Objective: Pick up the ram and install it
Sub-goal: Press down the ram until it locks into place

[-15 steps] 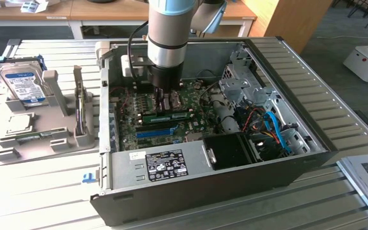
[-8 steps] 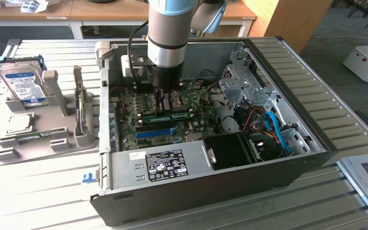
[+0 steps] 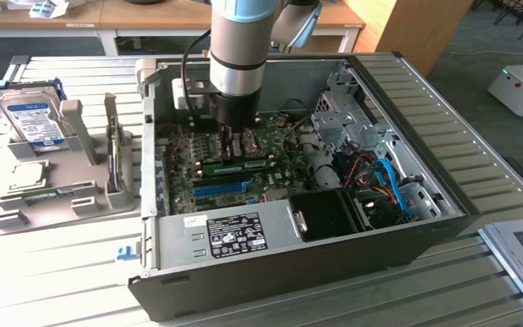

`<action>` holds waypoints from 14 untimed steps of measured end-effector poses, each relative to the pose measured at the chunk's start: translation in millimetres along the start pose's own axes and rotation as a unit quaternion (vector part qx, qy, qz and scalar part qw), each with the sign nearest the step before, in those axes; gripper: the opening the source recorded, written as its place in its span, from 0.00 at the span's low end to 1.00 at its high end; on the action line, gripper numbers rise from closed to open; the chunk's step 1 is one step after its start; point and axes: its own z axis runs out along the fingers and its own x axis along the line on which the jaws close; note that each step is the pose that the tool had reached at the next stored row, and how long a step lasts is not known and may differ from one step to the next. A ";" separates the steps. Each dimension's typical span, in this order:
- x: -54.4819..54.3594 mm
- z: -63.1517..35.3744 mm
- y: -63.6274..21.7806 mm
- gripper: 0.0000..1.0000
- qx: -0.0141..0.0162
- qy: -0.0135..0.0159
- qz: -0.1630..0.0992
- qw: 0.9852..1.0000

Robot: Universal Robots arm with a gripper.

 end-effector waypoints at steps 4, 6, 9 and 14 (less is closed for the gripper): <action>0.0 0.1 0.0 0.10 0.000 0.000 0.000 1.000; 0.0 0.1 0.0 0.10 0.000 0.000 0.000 1.000; 0.0 0.1 0.0 0.10 0.000 0.000 0.000 1.000; 0.0 0.3 0.0 0.10 0.000 0.000 0.000 1.000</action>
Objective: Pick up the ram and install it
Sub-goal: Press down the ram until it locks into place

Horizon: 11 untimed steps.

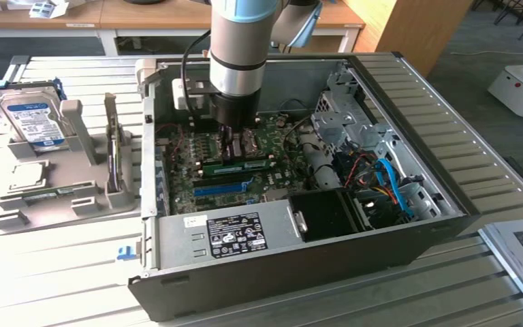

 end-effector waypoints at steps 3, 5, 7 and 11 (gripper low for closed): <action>0.0 0.2 0.0 0.10 0.000 0.000 0.000 1.000; 0.0 0.2 0.0 0.10 0.000 0.000 0.000 1.000; 0.0 0.3 0.0 0.10 0.000 0.000 0.000 1.000; 0.0 0.4 0.0 0.10 0.000 0.000 0.000 1.000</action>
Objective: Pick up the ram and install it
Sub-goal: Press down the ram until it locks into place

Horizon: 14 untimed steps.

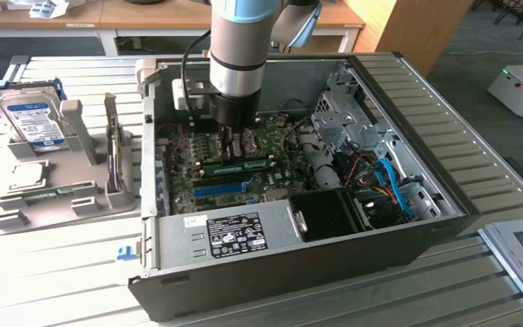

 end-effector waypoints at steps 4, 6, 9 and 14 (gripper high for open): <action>-0.1 -0.3 0.0 0.10 0.000 0.000 0.000 1.000; -0.2 -1.7 -0.1 0.10 0.000 -0.001 0.000 1.000; -0.1 -6.4 0.2 0.10 0.000 0.000 0.000 1.000; -0.2 -16.5 0.3 0.10 0.000 0.000 0.000 1.000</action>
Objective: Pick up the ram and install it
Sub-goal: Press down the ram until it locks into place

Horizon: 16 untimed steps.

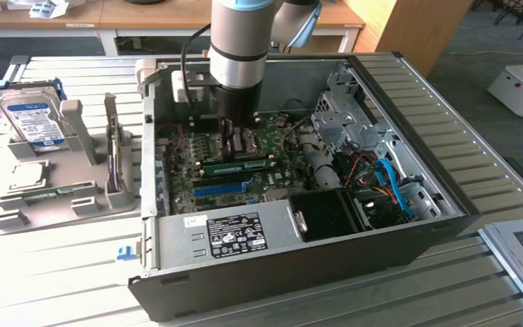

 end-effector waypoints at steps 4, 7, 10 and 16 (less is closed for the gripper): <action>-0.1 -11.5 0.1 0.10 0.000 0.000 0.000 1.000; -0.2 -19.9 0.1 0.10 0.000 0.000 0.000 1.000; -0.3 -28.7 0.2 0.10 0.000 0.000 0.000 1.000; -0.5 -45.1 0.1 0.10 -0.001 0.001 0.000 1.000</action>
